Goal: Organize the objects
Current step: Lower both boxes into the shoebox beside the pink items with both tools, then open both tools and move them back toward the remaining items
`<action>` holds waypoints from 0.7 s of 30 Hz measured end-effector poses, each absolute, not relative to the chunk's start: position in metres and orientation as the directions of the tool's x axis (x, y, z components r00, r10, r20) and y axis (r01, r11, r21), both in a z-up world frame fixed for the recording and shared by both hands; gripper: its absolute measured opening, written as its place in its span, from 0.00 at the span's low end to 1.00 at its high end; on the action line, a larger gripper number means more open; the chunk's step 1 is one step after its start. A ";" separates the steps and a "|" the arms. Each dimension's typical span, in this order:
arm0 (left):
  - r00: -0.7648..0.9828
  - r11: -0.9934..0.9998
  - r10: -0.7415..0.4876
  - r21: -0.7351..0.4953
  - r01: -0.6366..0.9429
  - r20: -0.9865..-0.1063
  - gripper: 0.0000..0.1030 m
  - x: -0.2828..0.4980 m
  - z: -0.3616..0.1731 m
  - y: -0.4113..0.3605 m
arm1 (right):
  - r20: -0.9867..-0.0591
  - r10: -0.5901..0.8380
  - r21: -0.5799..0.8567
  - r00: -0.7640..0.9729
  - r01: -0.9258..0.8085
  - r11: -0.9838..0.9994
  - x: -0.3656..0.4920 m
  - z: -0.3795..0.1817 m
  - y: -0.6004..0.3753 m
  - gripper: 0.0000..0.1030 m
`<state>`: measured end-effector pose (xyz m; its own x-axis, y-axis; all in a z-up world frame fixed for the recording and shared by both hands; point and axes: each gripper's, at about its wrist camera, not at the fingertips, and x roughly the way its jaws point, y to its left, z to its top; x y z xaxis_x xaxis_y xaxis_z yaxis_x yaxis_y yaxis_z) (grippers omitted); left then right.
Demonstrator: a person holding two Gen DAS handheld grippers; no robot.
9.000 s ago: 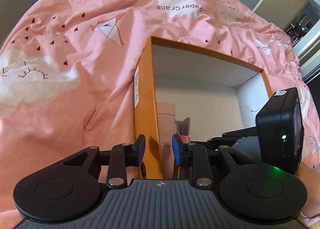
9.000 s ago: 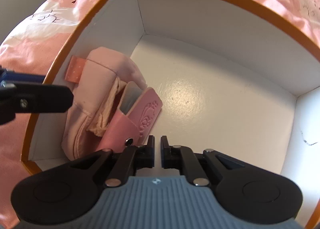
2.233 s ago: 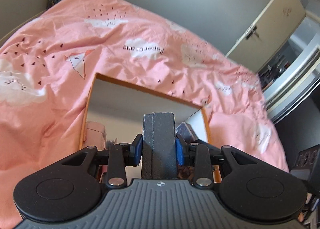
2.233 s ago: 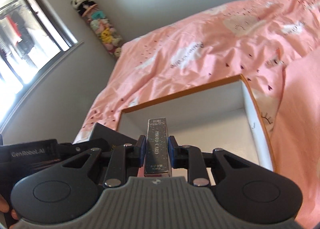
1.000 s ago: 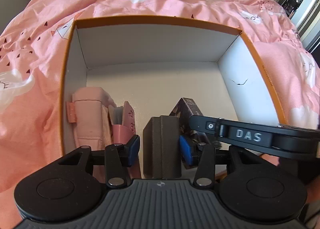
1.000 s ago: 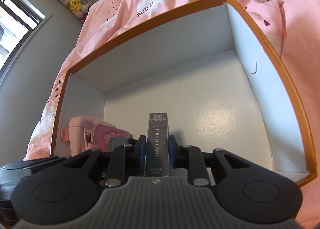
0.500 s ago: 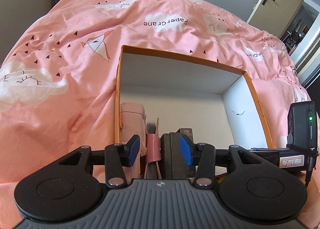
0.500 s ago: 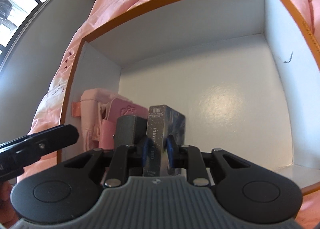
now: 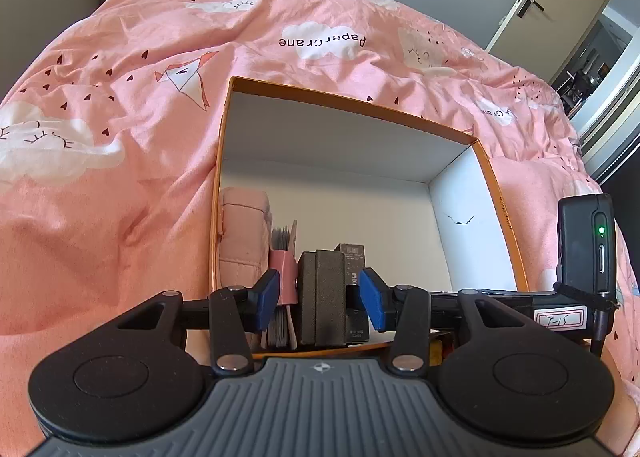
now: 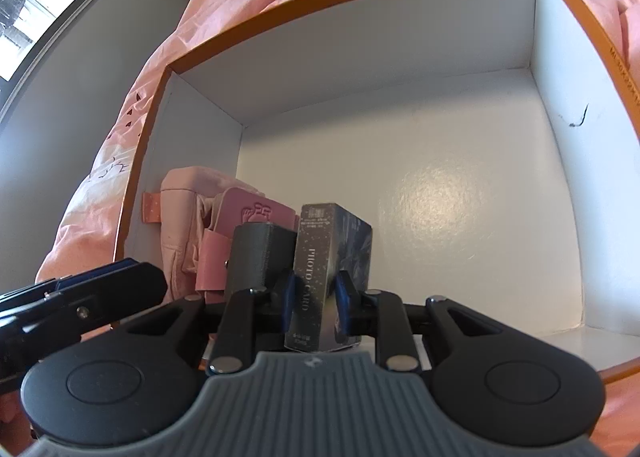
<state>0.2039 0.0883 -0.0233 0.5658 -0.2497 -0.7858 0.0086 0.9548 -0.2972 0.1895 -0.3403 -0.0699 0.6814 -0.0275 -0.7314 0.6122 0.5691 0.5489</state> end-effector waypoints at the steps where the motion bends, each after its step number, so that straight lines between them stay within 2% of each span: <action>1: 0.567 0.953 -0.252 -0.302 0.005 -0.784 0.51 0.203 -0.023 0.089 | -0.733 -0.035 0.541 0.680 0.613 0.575 0.189 -0.069 -0.340 0.25; 4: 0.576 0.947 -0.260 -0.321 -0.004 -0.775 0.51 0.198 -0.020 0.092 | -0.729 -0.054 0.532 0.682 0.615 0.582 0.186 -0.066 -0.340 0.32; 13: 0.587 0.932 -0.277 -0.361 -0.027 -0.761 0.51 0.184 -0.013 0.096 | -0.718 -0.092 0.513 0.690 0.613 0.600 0.176 -0.055 -0.338 0.33; 21: 0.566 0.898 -0.368 -0.440 0.012 -0.737 0.51 0.156 -0.012 0.088 | -0.615 -0.231 0.469 0.754 0.585 0.661 0.122 -0.010 -0.309 0.38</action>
<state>0.1556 0.0884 -0.0118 0.5664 -0.3685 -0.7372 0.0121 0.8981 -0.4396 0.1217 -0.3090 -0.0099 0.7537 -0.2312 -0.6151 0.5855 0.6614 0.4688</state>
